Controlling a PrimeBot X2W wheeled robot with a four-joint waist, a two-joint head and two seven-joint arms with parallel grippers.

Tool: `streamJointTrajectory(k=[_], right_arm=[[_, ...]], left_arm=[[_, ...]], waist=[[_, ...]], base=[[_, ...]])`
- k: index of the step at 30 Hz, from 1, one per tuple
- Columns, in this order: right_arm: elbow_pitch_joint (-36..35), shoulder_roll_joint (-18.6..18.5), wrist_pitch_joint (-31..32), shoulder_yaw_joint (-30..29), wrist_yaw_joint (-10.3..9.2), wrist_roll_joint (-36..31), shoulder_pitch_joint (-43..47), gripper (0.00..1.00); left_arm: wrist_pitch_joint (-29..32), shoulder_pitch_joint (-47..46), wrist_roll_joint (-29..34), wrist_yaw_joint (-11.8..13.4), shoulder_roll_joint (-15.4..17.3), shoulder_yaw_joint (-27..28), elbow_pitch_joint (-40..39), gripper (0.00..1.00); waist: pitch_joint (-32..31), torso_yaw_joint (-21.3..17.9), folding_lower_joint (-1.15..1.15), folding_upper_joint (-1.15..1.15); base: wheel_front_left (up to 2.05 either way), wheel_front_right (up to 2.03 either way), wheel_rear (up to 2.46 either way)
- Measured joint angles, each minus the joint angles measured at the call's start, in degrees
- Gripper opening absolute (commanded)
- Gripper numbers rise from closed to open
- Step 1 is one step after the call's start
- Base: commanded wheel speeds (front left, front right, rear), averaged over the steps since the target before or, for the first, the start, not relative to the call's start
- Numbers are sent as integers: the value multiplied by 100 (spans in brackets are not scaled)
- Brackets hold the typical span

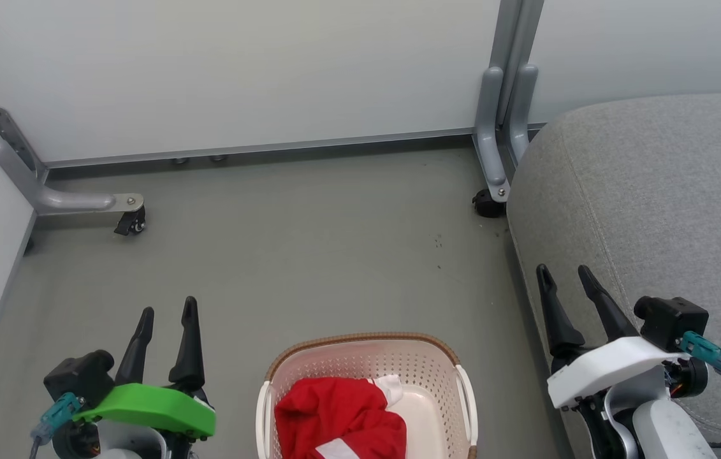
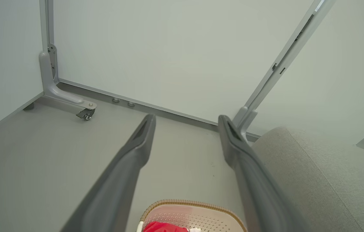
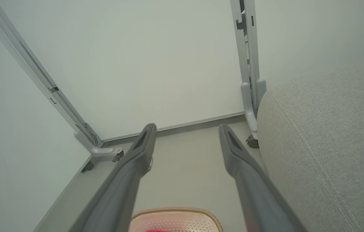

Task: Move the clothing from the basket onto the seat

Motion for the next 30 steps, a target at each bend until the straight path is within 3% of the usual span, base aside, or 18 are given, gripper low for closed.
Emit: streamJointTrajectory(k=[30], right_arm=[[-110, 108, 31, -26, 1, -1339, 96, 100]], left_arm=[[-358, -82, 1399, 26, -22, -15, 536, 100]], waist=[[3, -17, 0, 0]], base=[[0, 0, 0]])
